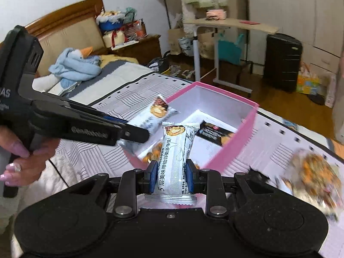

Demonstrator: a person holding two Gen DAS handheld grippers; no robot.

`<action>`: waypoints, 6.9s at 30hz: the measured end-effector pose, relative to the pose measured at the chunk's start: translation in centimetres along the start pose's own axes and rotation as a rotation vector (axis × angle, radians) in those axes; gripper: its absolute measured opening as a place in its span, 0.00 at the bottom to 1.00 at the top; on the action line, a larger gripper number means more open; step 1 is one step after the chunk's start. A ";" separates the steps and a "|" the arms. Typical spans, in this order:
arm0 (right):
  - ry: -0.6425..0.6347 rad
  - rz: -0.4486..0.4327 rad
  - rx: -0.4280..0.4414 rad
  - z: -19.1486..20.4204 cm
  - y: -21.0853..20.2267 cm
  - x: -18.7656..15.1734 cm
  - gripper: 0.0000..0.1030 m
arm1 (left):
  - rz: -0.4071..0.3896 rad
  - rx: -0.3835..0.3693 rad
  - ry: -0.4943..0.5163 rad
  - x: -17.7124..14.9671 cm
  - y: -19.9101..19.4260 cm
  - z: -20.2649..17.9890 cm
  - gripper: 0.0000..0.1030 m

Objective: Organize snacks
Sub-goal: 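Carry the wafer bar into the pink box and release it, then reach the left gripper to a black bar on the sheet and grasp it, then lift the black bar with the left gripper and lower it into the box, then move the left gripper to the second black bar and grasp it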

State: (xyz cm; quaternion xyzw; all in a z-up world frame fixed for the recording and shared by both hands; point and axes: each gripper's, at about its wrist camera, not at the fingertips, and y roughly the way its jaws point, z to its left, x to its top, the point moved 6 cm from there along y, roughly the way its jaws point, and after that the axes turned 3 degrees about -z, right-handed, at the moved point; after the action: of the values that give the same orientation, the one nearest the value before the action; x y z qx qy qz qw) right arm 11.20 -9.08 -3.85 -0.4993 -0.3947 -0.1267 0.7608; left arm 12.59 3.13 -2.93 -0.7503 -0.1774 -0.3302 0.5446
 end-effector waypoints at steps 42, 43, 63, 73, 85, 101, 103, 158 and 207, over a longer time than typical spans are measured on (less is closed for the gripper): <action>0.052 -0.024 -0.129 -6.3 -7.4 -3.1 0.59 | 0.050 -0.061 0.096 1.1 3.6 -0.5 0.53; 0.063 -0.016 -0.138 -7.0 -8.0 -3.7 0.59 | 0.056 -0.067 0.108 0.9 3.2 -1.4 0.53; 0.141 0.066 -0.192 -18.2 -8.2 -19.0 0.55 | 0.327 -0.315 0.081 -8.9 14.0 -17.3 0.45; 0.063 0.137 -0.026 -18.8 -6.8 -22.0 0.87 | 0.413 -0.344 -0.032 -13.4 17.5 -17.3 0.40; -0.092 0.059 -0.127 -15.7 -4.0 -23.3 1.00 | 0.357 -0.345 0.001 -13.7 17.8 -19.0 0.35; 0.167 0.013 -0.354 -12.7 -2.1 -22.0 1.00 | 0.288 -0.289 -0.038 -12.6 18.1 -17.8 0.35; 0.182 0.019 -0.363 -11.9 -2.0 -21.8 1.00 | 0.294 -0.290 -0.049 -12.4 17.9 -17.3 0.38; 0.054 0.032 -0.049 -0.2 3.2 1.2 0.36 | -0.006 -0.110 -0.134 0.6 0.8 2.5 0.47; -0.044 -0.057 -0.085 -7.8 -3.2 -9.3 0.69 | 0.034 -0.240 0.120 -1.0 6.3 -10.7 0.34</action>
State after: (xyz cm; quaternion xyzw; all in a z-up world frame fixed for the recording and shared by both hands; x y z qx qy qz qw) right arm 6.88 -19.20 -9.99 -0.5224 -0.4199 -0.1541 0.7260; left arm 12.60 -8.92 -6.06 -0.7918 -0.0911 -0.3839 0.4662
